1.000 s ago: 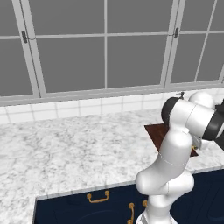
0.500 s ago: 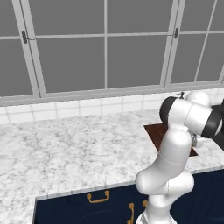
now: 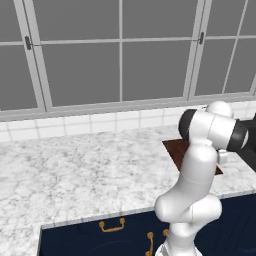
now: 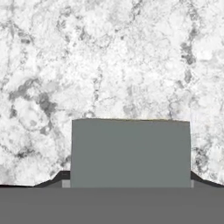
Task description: Pick up the sponge from the counter and clean the cutting board by briefly scrubbing or pressing down on the cutting board. Once finished, release the sponge.
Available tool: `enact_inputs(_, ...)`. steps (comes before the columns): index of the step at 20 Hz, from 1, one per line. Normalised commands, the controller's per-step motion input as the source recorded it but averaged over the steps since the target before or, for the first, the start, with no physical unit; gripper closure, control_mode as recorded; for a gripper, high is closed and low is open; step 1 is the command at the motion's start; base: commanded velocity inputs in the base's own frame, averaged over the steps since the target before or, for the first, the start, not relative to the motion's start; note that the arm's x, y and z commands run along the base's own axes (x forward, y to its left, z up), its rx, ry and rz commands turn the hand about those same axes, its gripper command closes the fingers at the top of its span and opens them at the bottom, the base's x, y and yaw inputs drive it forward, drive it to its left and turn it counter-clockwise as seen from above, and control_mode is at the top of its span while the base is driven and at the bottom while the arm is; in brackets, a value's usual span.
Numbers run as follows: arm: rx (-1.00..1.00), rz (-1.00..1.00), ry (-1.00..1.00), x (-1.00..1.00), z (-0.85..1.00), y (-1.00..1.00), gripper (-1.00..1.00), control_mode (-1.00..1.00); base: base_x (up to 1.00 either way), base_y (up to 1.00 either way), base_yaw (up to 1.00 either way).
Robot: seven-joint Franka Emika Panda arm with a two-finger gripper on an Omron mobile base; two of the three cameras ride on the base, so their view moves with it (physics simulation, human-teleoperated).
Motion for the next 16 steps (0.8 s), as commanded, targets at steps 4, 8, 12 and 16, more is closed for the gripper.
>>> enact_inputs(4,-0.11,0.05,-0.11,0.64,-0.40,0.33,1.00,-1.00,0.00,0.00,0.00)
enact_inputs(8,-0.15,0.03,-0.09,0.70,-0.42,0.48,1.00,-1.00,0.00,0.00,0.00)
enact_inputs(12,-0.17,0.00,-0.08,0.73,-0.48,0.58,1.00,-1.00,0.00,0.00,0.00)
enact_inputs(16,-0.14,0.00,-0.06,0.78,-0.48,0.51,1.00,-1.00,0.00,0.00,0.00)
